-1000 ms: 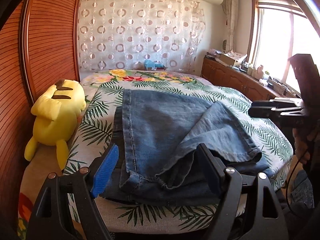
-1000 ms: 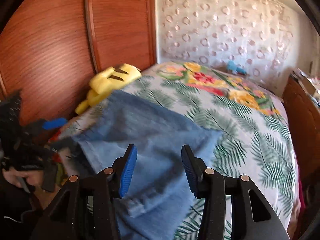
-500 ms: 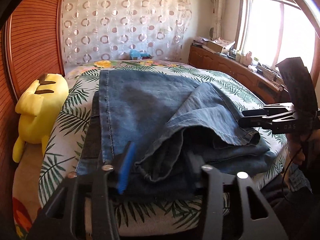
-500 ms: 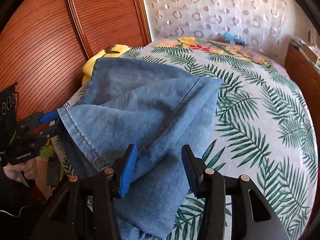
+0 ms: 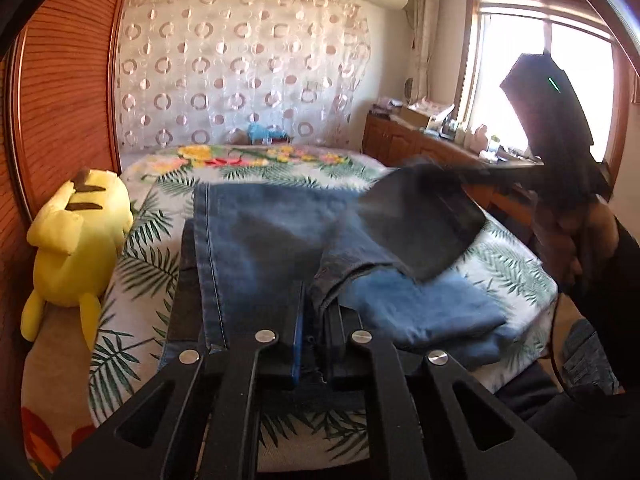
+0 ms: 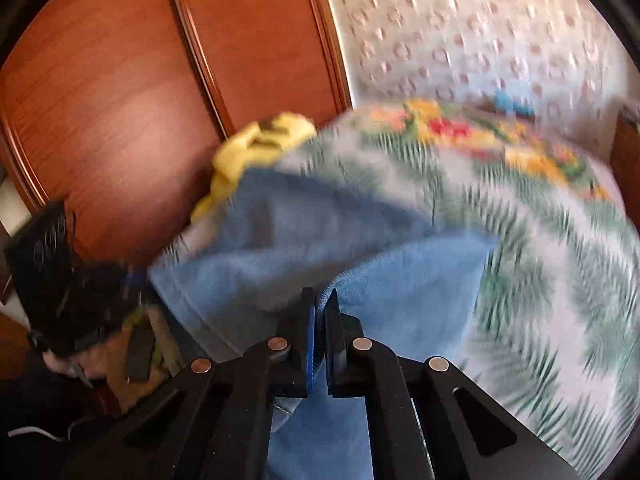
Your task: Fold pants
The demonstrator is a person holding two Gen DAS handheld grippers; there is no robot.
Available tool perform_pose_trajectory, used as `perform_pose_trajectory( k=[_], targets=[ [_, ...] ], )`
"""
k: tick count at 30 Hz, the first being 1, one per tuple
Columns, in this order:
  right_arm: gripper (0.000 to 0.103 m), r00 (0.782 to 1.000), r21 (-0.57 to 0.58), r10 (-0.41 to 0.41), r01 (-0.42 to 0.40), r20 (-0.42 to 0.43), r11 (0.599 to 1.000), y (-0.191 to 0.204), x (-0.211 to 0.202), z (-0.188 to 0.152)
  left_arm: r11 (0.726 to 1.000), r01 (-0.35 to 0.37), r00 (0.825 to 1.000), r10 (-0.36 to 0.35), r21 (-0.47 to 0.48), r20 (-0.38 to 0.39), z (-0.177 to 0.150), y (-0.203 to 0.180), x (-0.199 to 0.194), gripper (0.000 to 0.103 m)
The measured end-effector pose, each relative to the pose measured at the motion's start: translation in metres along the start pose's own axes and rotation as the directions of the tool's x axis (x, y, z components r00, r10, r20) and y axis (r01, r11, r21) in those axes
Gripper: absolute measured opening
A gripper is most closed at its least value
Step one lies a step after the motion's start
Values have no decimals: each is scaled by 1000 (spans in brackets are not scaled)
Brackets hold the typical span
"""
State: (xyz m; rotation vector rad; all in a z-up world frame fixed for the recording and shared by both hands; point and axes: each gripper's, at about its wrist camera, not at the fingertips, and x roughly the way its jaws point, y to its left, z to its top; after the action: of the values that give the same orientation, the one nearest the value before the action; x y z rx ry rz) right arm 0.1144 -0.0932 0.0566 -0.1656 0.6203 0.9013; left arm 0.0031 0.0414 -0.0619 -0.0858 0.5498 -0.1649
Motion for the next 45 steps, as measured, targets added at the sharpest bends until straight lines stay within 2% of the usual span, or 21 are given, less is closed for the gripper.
perform_pose_trajectory(
  k=[4, 7, 14, 19, 24, 27, 29, 32, 34, 39, 43, 45],
  targets=[
    [3, 998, -32, 33, -31, 46, 999, 9, 8, 51, 1000, -11, 1000, 10, -16, -9, -4, 2, -3, 9],
    [3, 999, -41, 30, -30, 18, 999, 11, 39, 71, 999, -28, 999, 26, -35, -32, -11, 8, 3, 9],
    [3, 992, 13, 19, -18, -128, 1000, 5, 138, 82, 995, -81, 993, 75, -61, -96, -27, 22, 17, 9],
    [4, 984, 22, -6, 10, -176, 1000, 10, 172, 92, 992, -95, 990, 85, -78, -115, -31, 27, 19, 12],
    [8, 987, 14, -3, 5, -159, 1000, 12, 153, 83, 992, -96, 990, 87, -84, -114, -30, 26, 19, 14],
    [19, 994, -11, -30, 29, -108, 1000, 9, 123, 77, 990, -105, 990, 95, -93, -105, -28, 30, 18, 15],
    [31, 997, -33, -35, 33, -74, 999, 6, 105, 72, 989, -109, 990, 100, -95, -102, -27, 32, 18, 15],
    [38, 995, -75, -96, 93, -33, 993, 1, 87, 61, 988, -122, 989, 112, -99, -99, -26, 36, 18, 16],
    [38, 991, -87, -134, 131, -28, 988, -5, 84, 52, 986, -127, 988, 117, -104, -100, -27, 40, 18, 19],
    [38, 979, -111, -180, 169, -98, 979, -8, 105, 28, 985, -135, 986, 124, -107, -109, -29, 45, 23, 21],
    [38, 975, -147, -177, 157, -134, 976, 5, 124, 22, 984, -136, 986, 123, -112, -113, -30, 49, 24, 22],
    [38, 979, -150, -150, 129, -135, 980, 13, 129, 26, 984, -138, 985, 125, -116, -115, -31, 52, 25, 22]
  ],
)
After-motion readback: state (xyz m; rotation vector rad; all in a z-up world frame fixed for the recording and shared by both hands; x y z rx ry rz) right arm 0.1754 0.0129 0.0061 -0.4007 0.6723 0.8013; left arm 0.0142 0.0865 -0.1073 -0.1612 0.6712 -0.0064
